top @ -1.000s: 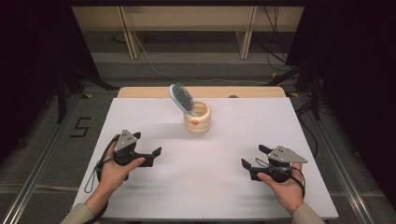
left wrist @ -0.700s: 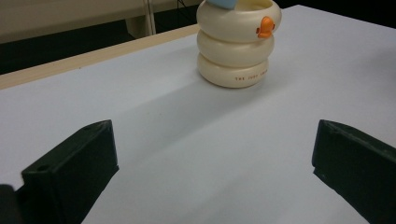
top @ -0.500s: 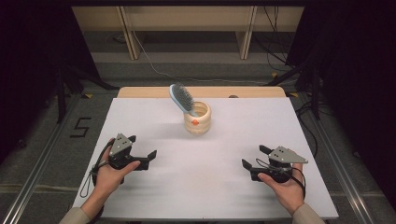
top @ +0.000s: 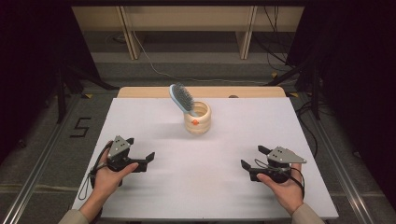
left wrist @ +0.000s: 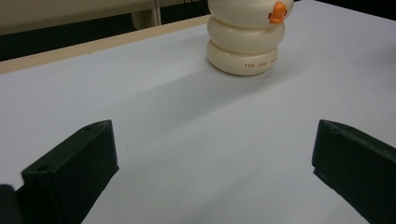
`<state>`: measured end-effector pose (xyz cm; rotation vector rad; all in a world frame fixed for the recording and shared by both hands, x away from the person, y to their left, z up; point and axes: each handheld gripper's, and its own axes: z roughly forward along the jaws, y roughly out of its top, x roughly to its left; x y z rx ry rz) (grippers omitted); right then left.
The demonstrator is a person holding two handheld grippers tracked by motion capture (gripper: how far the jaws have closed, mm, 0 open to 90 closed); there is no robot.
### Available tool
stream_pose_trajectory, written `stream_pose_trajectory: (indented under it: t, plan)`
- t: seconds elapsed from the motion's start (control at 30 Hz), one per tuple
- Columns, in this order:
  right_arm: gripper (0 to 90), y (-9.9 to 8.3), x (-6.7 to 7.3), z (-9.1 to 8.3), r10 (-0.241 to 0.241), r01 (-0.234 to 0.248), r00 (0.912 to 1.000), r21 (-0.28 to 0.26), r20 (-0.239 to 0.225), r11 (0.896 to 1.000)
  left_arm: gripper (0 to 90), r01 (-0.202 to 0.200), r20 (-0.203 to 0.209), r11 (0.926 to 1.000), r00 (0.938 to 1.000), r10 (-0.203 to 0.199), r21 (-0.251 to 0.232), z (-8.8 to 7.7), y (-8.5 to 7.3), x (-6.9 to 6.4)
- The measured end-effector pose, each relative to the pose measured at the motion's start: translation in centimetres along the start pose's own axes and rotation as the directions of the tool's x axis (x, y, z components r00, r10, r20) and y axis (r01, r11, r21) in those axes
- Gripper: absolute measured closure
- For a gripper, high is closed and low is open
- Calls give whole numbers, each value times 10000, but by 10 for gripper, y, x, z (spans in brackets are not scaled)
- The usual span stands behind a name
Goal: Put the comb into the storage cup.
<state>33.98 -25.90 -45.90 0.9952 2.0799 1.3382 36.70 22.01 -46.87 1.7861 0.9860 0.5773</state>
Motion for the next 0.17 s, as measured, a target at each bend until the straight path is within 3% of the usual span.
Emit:
stream_pose_trajectory:
  t: [0.17]
  plan:
    - [146, 0, 2, 1, -45, 45, 9999, 62, -122, 10000, 0, -20, -46, 10000, 10000, 20, -12, 1, 0, 0]
